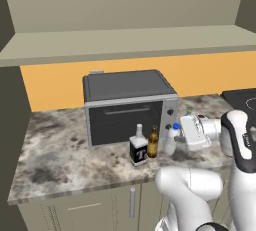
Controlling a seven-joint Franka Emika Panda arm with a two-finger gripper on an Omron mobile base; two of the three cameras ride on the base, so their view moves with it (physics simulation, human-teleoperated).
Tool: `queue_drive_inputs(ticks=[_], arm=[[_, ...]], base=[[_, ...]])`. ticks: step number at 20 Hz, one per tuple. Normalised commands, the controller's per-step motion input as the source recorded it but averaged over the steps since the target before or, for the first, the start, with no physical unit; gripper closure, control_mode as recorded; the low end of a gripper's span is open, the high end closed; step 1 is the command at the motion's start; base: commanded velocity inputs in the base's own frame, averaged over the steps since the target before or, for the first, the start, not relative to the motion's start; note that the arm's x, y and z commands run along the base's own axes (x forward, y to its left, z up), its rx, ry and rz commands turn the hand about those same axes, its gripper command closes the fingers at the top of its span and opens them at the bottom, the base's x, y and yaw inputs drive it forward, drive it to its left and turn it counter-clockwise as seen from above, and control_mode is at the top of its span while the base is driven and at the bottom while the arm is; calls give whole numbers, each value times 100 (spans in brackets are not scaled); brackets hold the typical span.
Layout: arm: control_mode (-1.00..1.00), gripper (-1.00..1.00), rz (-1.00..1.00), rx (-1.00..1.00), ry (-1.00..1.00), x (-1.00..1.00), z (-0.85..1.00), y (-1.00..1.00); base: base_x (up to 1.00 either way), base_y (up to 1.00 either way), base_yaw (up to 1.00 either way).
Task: Sort all alcoholic drinks to one cabinet, and non-alcoholic drinks to the other.
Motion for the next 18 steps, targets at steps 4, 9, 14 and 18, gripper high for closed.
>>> queue_drive_inputs(ticks=[4,9,14,18], arm=[[-100,100,-9,-2,-3,0,100,0],[-100,100,-11,0,5,0,100,-1],[-100,100,-16,0,13,0,100,0],[-100,100,-17,0,15,0,100,0]], base=[[0,0,0],[0,0,0],[0,0,0],[0,0,0]])
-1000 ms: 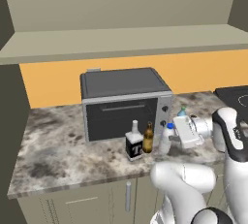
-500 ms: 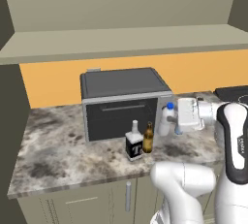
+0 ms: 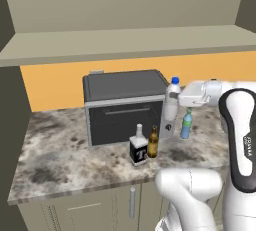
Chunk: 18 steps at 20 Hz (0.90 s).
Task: Sort all alcoholic drinks to one cabinet, and non-alcoholic drinks to the other.
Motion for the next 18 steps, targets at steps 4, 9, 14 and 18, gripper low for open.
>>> queue_drive_inputs(ticks=[4,9,14,18], arm=[[-100,100,-18,0,15,1,100,0],[-100,100,-15,0,8,8,92,0],[-100,100,-10,0,0,20,43,0],[-100,100,-5,4,0,46,11,2]], base=[[0,0,0],[0,0,0],[0,0,0],[0,0,0]])
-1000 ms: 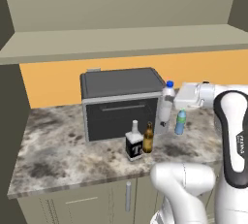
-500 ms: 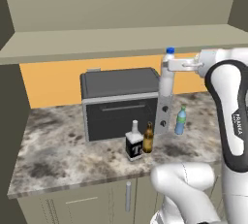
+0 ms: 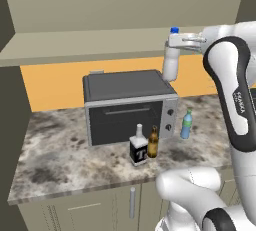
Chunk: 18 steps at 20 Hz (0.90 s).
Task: Sort all alcoholic drinks to one cabinet, and non-alcoholic drinks to the other.
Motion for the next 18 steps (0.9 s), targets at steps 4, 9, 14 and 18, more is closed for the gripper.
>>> queue_drive_inputs(ticks=[4,9,14,18], arm=[[-100,100,-1,8,0,43,1,14],[-100,100,-2,5,0,32,16,10],[-100,100,-8,0,-2,23,49,11],[-100,100,-9,0,-6,23,36,13]], base=[[0,0,0],[0,0,0],[0,0,0],[0,0,0]])
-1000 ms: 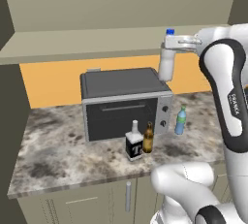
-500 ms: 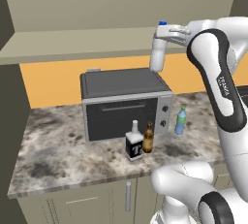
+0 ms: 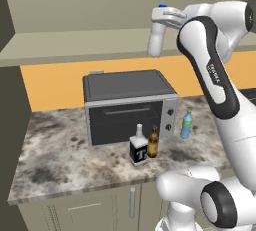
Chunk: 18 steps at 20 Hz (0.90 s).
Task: Sort all alcoholic drinks to one cabinet, and non-alcoholic drinks to the other.
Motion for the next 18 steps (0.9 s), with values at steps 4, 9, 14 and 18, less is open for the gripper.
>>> queue_drive_inputs(ticks=[4,9,14,18], arm=[[-100,100,-9,0,-5,27,7,1],[-100,100,-8,0,-3,29,0,1],[-100,100,-5,0,-9,19,0,2],[-100,100,-3,0,-10,19,0,0]], base=[[0,0,0],[0,0,0],[0,0,0],[0,0,0]])
